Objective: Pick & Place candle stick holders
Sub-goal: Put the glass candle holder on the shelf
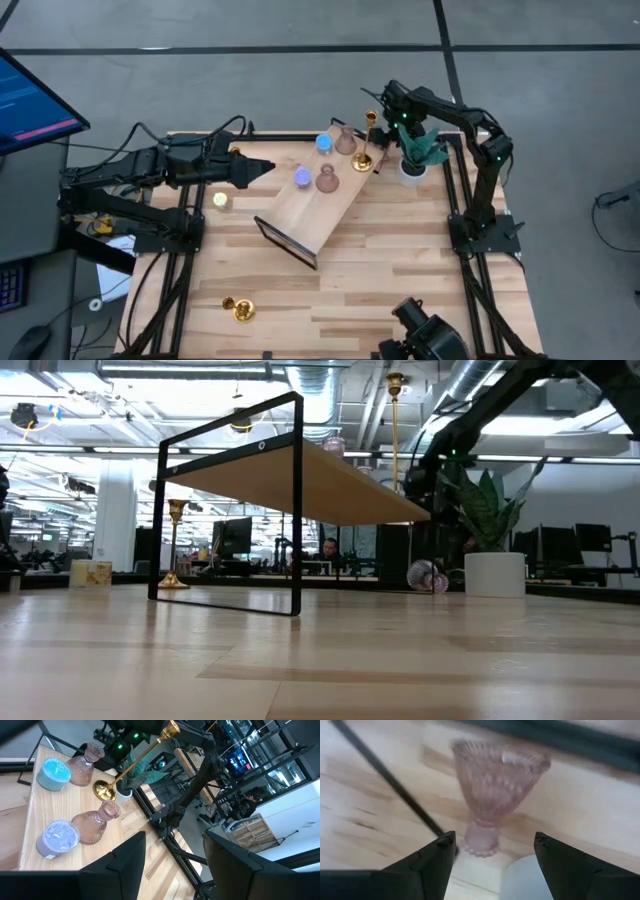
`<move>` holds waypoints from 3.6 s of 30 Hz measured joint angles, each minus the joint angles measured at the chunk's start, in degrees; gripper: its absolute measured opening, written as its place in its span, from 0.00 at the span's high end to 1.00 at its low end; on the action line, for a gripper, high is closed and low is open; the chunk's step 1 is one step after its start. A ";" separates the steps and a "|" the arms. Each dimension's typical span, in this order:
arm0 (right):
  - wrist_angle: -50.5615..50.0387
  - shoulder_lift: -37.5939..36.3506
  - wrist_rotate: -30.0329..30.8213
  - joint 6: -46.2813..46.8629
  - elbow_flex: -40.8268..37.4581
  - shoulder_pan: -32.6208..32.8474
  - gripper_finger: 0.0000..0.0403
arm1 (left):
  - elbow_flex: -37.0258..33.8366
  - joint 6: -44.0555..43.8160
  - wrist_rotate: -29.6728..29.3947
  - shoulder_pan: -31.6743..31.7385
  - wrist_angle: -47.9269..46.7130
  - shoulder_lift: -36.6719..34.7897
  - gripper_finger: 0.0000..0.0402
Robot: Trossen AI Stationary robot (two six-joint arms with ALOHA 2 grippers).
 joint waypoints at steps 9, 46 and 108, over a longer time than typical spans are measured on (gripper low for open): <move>7.83 0.48 -3.62 2.79 -6.84 0.17 0.35 | 0.00 0.00 -0.07 0.05 0.15 -0.01 0.50; 16.46 -0.03 -5.05 5.17 -12.28 0.11 0.83 | 0.00 0.24 -1.02 0.10 0.85 -0.01 0.50; -5.30 1.36 1.71 -4.33 1.81 -1.11 0.72 | 0.00 1.75 -1.01 0.13 1.27 -0.03 0.50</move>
